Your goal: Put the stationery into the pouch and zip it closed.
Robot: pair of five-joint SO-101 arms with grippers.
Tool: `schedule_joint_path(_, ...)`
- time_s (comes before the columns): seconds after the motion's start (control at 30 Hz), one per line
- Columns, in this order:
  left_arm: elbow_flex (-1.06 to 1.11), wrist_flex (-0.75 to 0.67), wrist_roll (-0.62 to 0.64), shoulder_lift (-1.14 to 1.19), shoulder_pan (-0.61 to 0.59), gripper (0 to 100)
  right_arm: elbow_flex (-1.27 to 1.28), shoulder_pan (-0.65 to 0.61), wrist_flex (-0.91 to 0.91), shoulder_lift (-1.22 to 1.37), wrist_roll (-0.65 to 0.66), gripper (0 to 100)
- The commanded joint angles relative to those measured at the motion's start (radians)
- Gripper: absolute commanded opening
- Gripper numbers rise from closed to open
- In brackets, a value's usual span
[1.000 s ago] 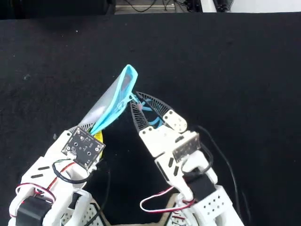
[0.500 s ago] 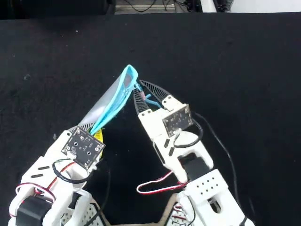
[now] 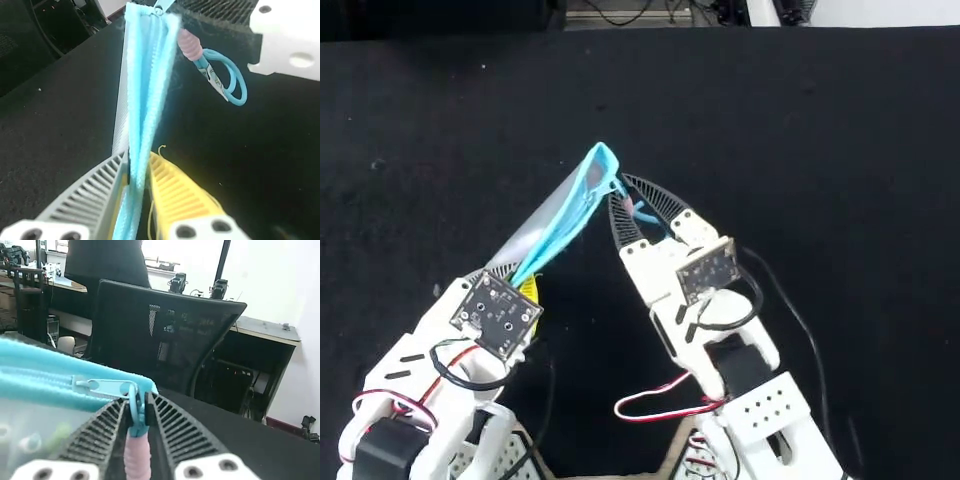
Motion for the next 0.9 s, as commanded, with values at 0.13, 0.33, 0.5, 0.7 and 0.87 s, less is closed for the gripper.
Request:
schedule_joint_path(0.13,0.036,0.032,0.002,0.005,-0.005,3,-0.002,-0.008,0.005,-0.033,-0.011,1.1)
schedule_joint_path(0.33,0.031,0.032,0.002,0.005,-0.005,11,0.001,-0.057,0.005,-0.038,-0.011,1.1)
schedule_joint_path(0.5,0.030,-0.031,0.002,0.005,-0.005,18,0.001,-0.077,0.034,-0.038,-0.011,1.1)
schedule_joint_path(0.7,0.030,-0.141,0.031,0.005,-0.005,18,-0.001,-0.089,0.043,-0.038,-0.011,1.1)
schedule_joint_path(0.87,0.030,-0.224,0.115,0.008,0.056,19,0.001,-0.120,0.046,-0.038,-0.011,1.1)
